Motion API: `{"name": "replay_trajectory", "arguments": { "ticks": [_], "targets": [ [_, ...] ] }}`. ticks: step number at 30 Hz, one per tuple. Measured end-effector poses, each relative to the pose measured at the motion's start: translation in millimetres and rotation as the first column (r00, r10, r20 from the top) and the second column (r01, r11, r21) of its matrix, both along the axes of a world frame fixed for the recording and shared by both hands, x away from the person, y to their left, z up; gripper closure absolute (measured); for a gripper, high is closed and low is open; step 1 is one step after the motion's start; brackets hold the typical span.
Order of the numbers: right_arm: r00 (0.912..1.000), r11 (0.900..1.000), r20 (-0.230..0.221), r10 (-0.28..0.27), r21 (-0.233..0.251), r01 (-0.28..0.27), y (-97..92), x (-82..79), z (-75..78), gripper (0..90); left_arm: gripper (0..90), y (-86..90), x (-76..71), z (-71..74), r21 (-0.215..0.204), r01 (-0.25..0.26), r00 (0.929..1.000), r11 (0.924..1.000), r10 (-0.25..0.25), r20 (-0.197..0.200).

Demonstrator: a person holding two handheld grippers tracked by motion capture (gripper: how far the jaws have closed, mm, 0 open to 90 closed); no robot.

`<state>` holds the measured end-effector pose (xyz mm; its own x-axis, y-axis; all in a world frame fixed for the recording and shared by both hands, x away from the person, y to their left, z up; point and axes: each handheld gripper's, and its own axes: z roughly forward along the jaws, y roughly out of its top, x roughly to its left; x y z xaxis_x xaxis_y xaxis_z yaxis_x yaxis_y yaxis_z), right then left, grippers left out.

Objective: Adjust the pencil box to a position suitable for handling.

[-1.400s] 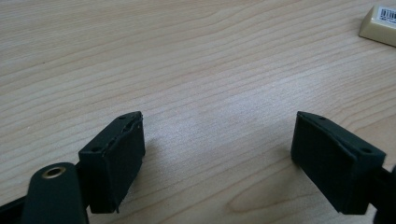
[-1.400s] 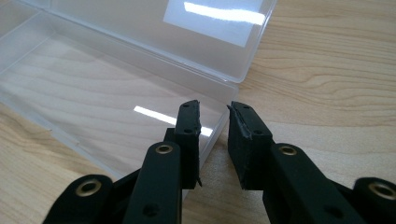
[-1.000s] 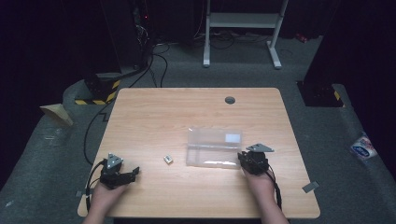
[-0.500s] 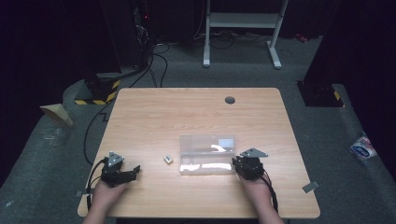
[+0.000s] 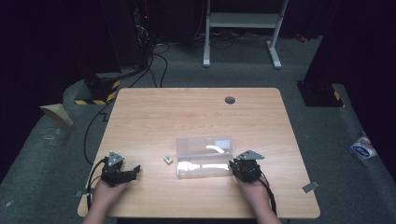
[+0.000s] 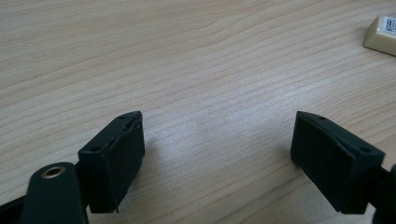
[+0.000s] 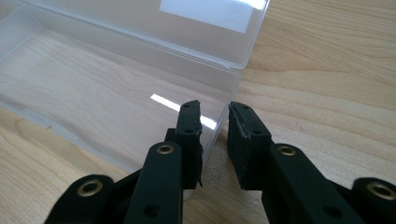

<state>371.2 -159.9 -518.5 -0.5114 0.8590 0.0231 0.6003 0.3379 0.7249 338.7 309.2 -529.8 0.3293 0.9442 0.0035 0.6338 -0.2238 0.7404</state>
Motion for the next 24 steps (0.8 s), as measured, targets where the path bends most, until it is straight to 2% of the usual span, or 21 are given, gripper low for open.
{"name": "replay_trajectory", "arguments": {
  "ticks": [24],
  "targets": [
    [1.0000, 0.9999, -0.010, 0.001, 0.011, -0.001, -0.9, -7.1, 2.0, 73.0, 18.1, 0.0, -0.4, 0.2, 0.005, -0.002, 1.0000, 1.0000, 0.002, 0.001]
  ]
}}
